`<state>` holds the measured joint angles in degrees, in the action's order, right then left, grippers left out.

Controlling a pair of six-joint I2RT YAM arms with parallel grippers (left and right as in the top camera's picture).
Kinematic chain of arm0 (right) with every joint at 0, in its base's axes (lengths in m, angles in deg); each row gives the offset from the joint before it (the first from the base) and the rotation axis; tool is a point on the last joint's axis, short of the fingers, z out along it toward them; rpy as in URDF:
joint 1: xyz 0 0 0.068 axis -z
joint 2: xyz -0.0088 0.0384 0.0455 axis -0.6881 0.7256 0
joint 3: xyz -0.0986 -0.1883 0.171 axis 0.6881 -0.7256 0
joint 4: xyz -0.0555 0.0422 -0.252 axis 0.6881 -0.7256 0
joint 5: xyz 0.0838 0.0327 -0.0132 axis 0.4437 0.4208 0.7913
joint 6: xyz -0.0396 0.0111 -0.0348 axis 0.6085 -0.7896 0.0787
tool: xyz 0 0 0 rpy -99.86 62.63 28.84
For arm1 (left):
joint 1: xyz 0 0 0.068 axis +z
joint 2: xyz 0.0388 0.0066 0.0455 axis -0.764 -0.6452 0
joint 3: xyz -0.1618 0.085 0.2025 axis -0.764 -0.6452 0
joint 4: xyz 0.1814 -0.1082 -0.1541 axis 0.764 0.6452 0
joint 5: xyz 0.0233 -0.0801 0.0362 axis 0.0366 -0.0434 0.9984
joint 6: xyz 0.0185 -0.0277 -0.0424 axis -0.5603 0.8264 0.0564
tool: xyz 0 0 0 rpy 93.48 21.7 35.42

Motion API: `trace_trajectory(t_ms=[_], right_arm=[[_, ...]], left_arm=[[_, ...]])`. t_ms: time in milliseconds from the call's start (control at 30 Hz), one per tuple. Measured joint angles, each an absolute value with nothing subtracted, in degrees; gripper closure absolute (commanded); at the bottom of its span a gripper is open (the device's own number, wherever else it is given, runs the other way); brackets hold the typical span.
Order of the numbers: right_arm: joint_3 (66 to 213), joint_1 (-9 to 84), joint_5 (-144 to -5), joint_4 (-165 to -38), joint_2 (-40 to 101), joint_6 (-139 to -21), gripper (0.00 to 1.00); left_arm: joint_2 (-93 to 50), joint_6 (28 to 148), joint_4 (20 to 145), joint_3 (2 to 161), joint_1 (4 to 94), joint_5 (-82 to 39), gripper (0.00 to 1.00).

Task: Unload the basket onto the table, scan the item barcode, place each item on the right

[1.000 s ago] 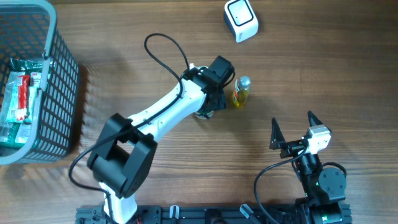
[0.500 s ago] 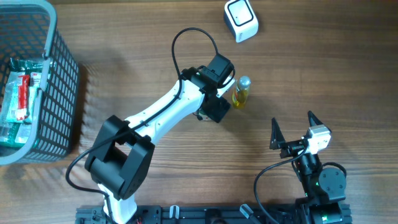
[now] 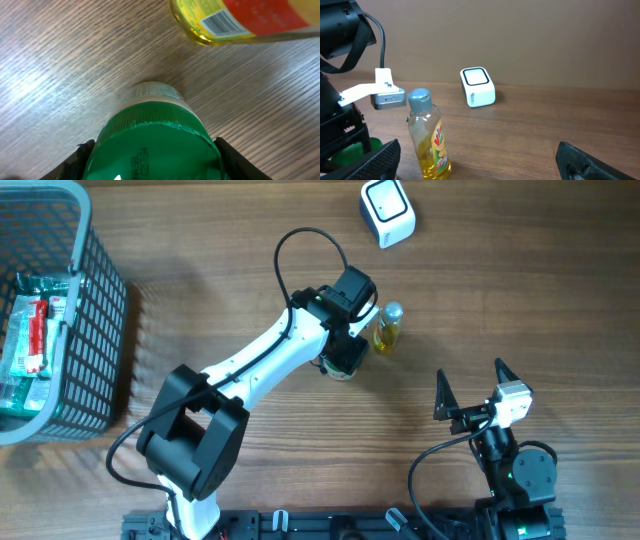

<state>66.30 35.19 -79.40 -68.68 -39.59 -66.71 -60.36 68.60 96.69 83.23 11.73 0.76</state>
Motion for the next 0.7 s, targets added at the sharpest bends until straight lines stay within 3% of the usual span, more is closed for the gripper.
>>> trace_trajectory(t_ms=[533, 700], right_arm=[[66.30, 35.19, -79.40, -68.66, -39.59, -66.71, 0.00], [66.30, 35.19, -79.40, -68.66, -39.59, -66.71, 0.00]], left_arm=[[-60.38, 80.12, 95.01, 83.23, 10.90, -2.50, 0.44], [-60.38, 80.60, 94.38, 83.23, 10.90, -3.07, 0.30]])
